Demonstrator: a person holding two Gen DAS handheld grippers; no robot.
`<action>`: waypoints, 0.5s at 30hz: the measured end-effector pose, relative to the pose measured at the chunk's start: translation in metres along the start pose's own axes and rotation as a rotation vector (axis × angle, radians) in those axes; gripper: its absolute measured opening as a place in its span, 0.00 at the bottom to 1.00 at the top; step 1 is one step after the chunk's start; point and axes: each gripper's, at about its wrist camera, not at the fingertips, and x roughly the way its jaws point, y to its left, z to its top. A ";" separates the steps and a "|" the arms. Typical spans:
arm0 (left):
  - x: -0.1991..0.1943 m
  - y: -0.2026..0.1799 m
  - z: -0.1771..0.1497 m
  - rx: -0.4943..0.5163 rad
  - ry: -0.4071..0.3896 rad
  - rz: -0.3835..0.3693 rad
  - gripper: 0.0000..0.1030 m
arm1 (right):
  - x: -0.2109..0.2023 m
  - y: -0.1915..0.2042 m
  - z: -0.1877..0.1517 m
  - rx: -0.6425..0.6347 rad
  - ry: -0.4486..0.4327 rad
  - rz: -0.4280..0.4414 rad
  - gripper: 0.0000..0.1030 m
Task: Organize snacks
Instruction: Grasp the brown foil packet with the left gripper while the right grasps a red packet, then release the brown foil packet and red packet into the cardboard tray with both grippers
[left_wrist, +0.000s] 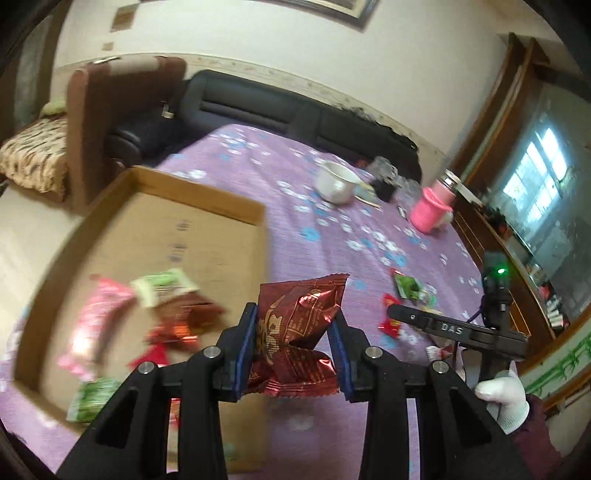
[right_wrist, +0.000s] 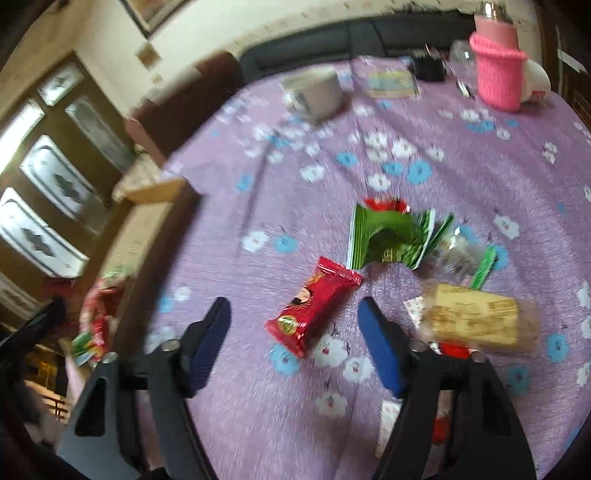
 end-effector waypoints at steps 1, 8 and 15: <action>-0.004 0.007 0.000 -0.008 -0.007 0.011 0.36 | 0.003 0.001 0.000 0.002 0.005 -0.016 0.63; -0.026 0.054 0.001 -0.070 -0.038 0.059 0.36 | 0.012 0.015 -0.009 -0.077 -0.033 -0.186 0.21; -0.020 0.082 -0.002 -0.127 -0.022 0.063 0.36 | -0.016 0.027 -0.015 -0.063 -0.075 -0.111 0.21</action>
